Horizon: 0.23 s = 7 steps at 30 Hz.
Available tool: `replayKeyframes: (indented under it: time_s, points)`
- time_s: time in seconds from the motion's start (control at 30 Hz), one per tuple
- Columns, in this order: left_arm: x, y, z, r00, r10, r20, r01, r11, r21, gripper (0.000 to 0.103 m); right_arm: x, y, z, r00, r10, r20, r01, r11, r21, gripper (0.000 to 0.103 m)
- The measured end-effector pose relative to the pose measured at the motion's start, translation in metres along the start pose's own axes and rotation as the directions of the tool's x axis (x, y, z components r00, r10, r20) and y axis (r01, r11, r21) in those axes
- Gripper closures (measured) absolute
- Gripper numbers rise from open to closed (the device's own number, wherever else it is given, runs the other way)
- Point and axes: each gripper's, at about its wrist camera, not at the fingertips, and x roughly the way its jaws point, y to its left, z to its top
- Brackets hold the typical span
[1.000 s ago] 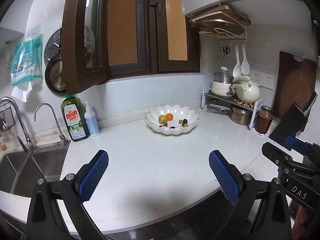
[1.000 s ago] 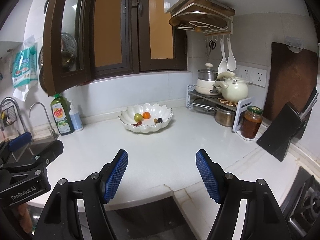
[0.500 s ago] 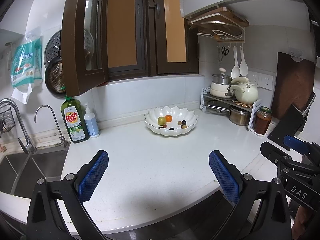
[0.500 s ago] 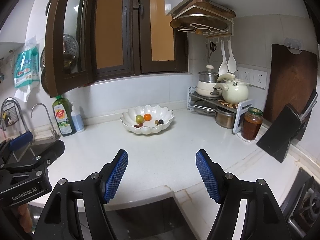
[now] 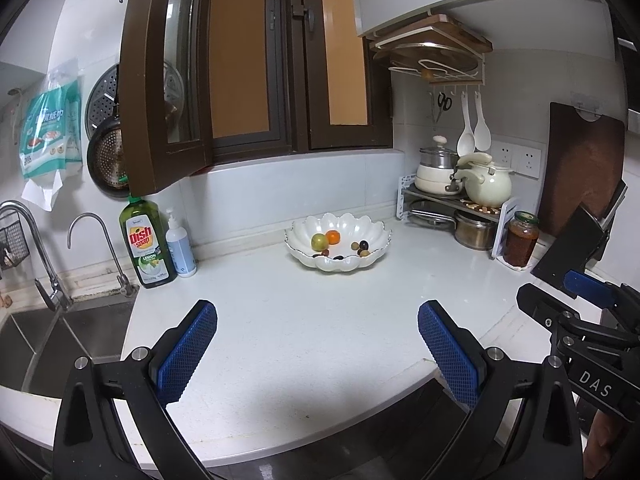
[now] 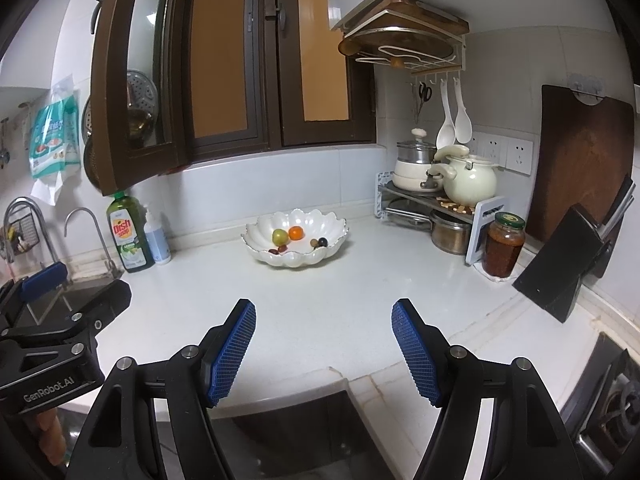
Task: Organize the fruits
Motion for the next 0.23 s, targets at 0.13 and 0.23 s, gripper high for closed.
replayKeyframes:
  time_s: [0.13, 0.23]
  points:
    - [-0.0003, -0.0001, -0.0013, 1.000, -0.003, -0.005, 0.003, 1.000, -0.003, 0.000, -0.0008, 0.0004, -0.0001, 1.000, 0.001, -0.001, -0.001, 1.000, 0.001, 0.031]
    - [-0.0013, 0.0000, -0.0027, 1.000, -0.004, -0.009, 0.004, 1.000, -0.004, 0.000, -0.0032, 0.0027, -0.0004, 1.000, 0.000, 0.000, 0.000, 1.000, -0.001, 0.031]
